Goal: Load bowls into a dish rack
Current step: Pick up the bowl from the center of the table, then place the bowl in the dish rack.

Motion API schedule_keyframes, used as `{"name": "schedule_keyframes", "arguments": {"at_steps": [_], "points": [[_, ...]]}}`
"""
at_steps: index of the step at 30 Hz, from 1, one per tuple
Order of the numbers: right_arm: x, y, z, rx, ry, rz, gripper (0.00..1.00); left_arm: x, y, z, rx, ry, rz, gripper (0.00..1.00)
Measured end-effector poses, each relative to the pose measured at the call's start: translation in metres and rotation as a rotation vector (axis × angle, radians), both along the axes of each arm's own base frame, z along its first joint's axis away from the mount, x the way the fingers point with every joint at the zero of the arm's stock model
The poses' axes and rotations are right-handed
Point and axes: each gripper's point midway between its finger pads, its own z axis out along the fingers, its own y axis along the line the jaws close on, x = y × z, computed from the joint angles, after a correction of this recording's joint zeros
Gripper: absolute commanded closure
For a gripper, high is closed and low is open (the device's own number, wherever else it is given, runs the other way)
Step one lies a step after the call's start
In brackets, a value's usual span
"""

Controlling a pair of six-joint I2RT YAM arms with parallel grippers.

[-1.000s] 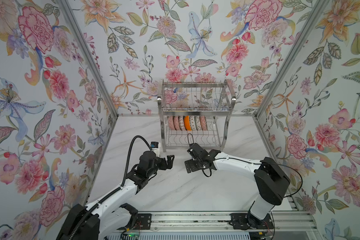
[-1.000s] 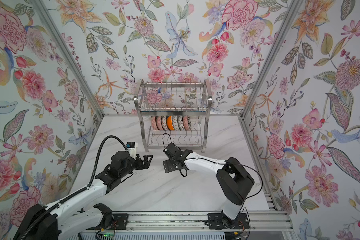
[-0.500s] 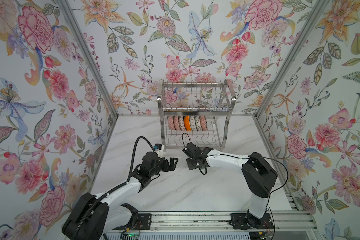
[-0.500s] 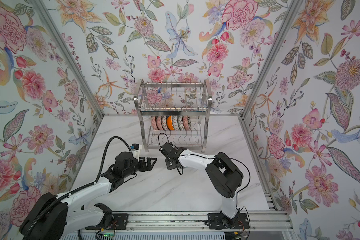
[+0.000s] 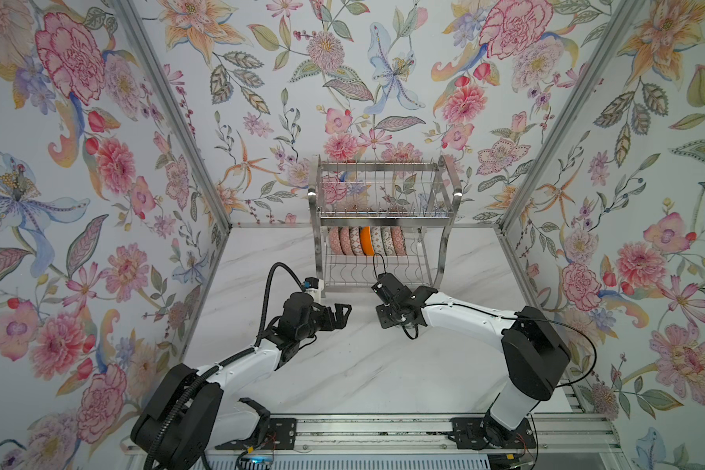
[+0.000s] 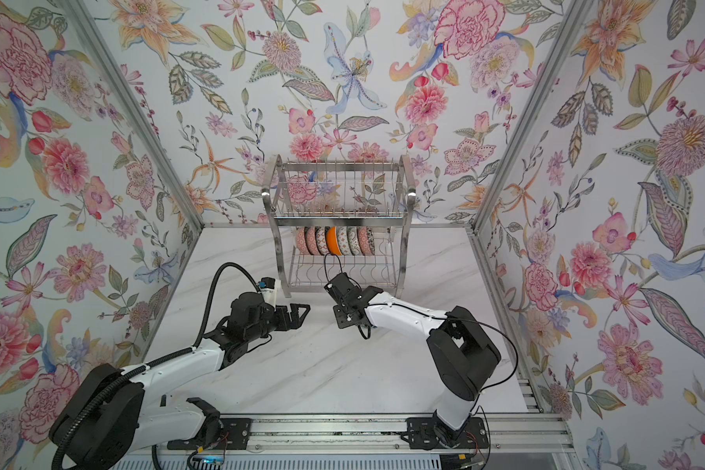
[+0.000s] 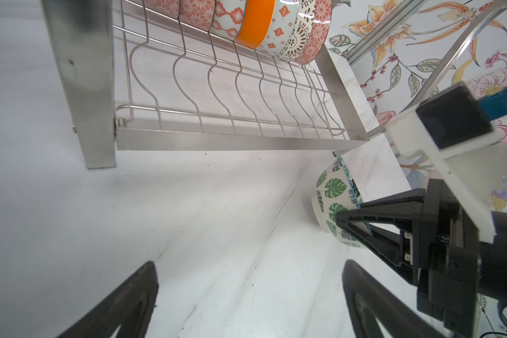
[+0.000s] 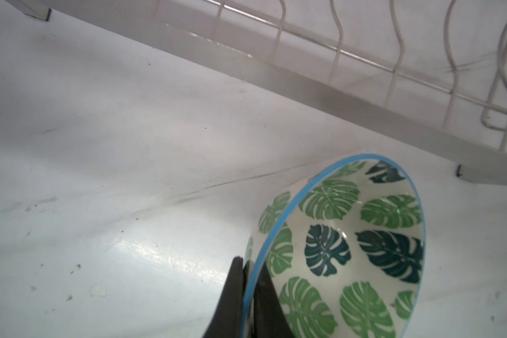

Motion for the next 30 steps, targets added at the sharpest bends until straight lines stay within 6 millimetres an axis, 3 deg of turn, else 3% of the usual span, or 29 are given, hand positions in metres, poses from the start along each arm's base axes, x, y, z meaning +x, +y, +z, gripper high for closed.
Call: {"name": "schedule_keyframes", "arguments": {"at_steps": [4, 7, 14, 20, 24, 30], "points": [[-0.005, -0.029, 0.004, 0.023, 0.019, -0.043, 1.0, 0.002, -0.014, 0.005, 0.0, -0.008, -0.027, 0.01], [-0.004, -0.055, 0.019, 0.073, 0.009, -0.101, 1.0, 0.004, -0.031, 0.013, 0.006, -0.031, -0.056, 0.01], [0.017, -0.13, 0.066, 0.201, -0.074, -0.3, 0.99, 0.019, -0.067, 0.031, 0.004, -0.089, -0.102, 0.01], [0.034, -0.2, 0.087, 0.288, -0.104, -0.497, 0.98, 0.037, -0.094, 0.031, -0.017, -0.101, -0.111, 0.01], [0.055, -0.229, 0.105, 0.358, -0.119, -0.575, 0.98, 0.048, -0.111, 0.026, -0.014, -0.099, -0.107, 0.01], [0.11, -0.246, 0.129, 0.512, -0.152, -0.581, 1.0, 0.061, -0.128, 0.032, 0.003, -0.139, -0.076, 0.01]]}}
